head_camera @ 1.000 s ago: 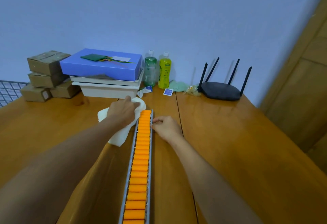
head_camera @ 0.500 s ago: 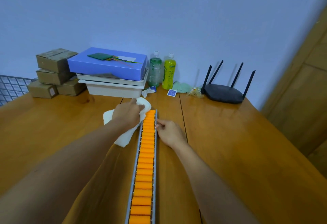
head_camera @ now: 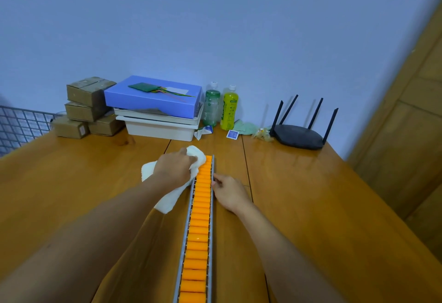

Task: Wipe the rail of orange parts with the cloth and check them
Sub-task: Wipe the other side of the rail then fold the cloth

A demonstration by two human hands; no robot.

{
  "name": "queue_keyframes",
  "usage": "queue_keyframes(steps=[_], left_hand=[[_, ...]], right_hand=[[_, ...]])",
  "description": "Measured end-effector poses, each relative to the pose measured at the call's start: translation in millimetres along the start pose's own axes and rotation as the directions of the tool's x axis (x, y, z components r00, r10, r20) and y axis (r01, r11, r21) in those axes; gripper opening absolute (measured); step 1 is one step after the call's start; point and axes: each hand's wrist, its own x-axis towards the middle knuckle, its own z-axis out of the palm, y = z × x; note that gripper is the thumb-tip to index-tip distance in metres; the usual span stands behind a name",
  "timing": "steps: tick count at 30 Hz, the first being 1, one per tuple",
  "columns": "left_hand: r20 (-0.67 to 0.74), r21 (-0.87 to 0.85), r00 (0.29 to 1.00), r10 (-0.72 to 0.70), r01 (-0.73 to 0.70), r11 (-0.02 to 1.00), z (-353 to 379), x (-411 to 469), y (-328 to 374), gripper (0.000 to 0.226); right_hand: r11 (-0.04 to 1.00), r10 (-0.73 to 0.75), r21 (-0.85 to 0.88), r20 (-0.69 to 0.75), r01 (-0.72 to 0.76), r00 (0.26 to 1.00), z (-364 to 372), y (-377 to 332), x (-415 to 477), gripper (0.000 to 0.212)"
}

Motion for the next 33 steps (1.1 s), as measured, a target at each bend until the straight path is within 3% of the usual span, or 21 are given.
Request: queue_keyframes(steps=[4,11,15,33], left_hand=[[0.039,-0.008,0.999,0.023,-0.023,1.000,-4.5,-13.7,1.4,0.047],[0.069,-0.013,0.998,0.013,-0.012,1.000,-15.3,-44.3,9.6,0.047],[0.056,-0.061,0.997,-0.044,0.048,0.997,-21.6,-63.8,16.6,0.045],[0.080,-0.018,0.997,-0.008,0.010,1.000,-42.0,-148.3,35.2,0.046]], right_hand=[[0.988,-0.026,-0.155,-0.134,0.005,0.991,9.0,2.0,-10.3,0.027],[0.986,-0.055,-0.168,-0.180,0.025,0.982,12.4,-1.9,-42.6,0.021],[0.985,-0.021,-0.175,-0.158,-0.007,0.987,11.1,-10.2,-60.0,0.020],[0.983,0.053,-0.169,-0.075,-0.065,0.996,10.1,-26.5,-138.3,0.033]])
